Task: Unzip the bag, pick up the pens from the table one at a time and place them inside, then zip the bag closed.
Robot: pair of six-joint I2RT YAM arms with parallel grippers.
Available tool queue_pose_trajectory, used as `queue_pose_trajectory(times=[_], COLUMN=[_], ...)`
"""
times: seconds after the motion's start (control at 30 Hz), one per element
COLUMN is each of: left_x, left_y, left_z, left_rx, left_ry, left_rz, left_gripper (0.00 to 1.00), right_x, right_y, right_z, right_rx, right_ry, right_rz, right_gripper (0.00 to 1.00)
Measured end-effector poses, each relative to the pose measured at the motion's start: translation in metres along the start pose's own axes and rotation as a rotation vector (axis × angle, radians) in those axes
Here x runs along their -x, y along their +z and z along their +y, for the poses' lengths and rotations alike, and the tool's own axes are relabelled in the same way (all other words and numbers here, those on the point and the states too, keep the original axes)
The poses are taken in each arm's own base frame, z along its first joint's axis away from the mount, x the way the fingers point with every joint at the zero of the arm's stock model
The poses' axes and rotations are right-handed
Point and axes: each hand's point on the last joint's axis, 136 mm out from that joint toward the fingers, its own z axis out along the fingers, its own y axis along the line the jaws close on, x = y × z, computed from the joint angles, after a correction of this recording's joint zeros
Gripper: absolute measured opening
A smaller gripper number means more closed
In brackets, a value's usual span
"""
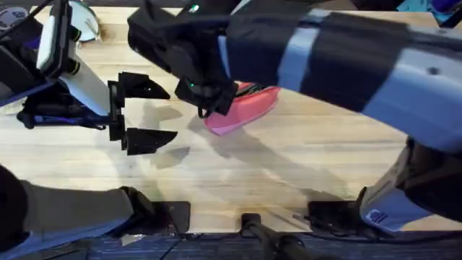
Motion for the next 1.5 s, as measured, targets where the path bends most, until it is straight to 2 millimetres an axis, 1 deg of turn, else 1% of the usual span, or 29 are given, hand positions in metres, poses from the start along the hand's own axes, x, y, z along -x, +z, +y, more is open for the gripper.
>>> queue_pose_trajectory(times=[0.17, 0.23, 0.37, 0.53, 0.7, 0.93, 0.97, 1.1, 1.23, 1.37, 1.5], left_x=[0.000, 0.000, 0.000, 0.001, 0.005, 0.004, 0.006, 0.010, 0.014, 0.018, 0.013], left_y=[0.000, 0.000, 0.000, 0.003, 0.015, 0.033, 0.041, 0.052, 0.059, 0.063, 0.071], left_z=[0.000, 0.000, 0.000, -0.002, -0.006, 0.005, 0.006, 0.007, 0.013, 0.017, 0.011], left_rx=[0.000, 0.000, -0.001, -0.014, -0.065, -0.077, -0.093, -0.108, -0.101, -0.083, -0.086], left_ry=[0.000, 0.000, -0.001, 0.008, 0.059, 0.096, 0.087, 0.063, 0.017, -0.006, -0.040], left_rz=[0.000, 0.000, 0.000, 0.001, 0.012, 0.047, 0.056, 0.064, 0.062, 0.018, -0.044], left_gripper=[0.994, 0.994, 0.994, 0.994, 0.993, 0.993, 0.993, 0.993, 0.993, 0.993, 0.993], right_x=[0.010, 0.012, 0.014, 0.018, 0.025, 0.027, 0.027, 0.028, 0.028, 0.028, 0.028], right_y=[-0.018, -0.022, -0.024, -0.023, -0.021, -0.021, -0.021, -0.021, -0.021, -0.021, -0.021], right_z=[0.001, 0.002, 0.006, 0.006, 0.004, 0.004, 0.004, 0.005, 0.006, 0.006, 0.006], right_rx=[0.046, 0.057, 0.076, 0.078, 0.076, 0.075, 0.076, 0.080, 0.084, 0.084, 0.084], right_ry=[0.014, 0.017, 0.015, 0.018, 0.035, 0.041, 0.041, 0.042, 0.043, 0.043, 0.043], right_rz=[-0.011, -0.014, -0.021, -0.025, -0.028, -0.029, -0.029, -0.030, -0.031, -0.031, -0.031], right_gripper=[0.031, 0.030, 0.030, 0.030, 0.030, 0.030, 0.030, 0.030, 0.030, 0.031, 0.031])
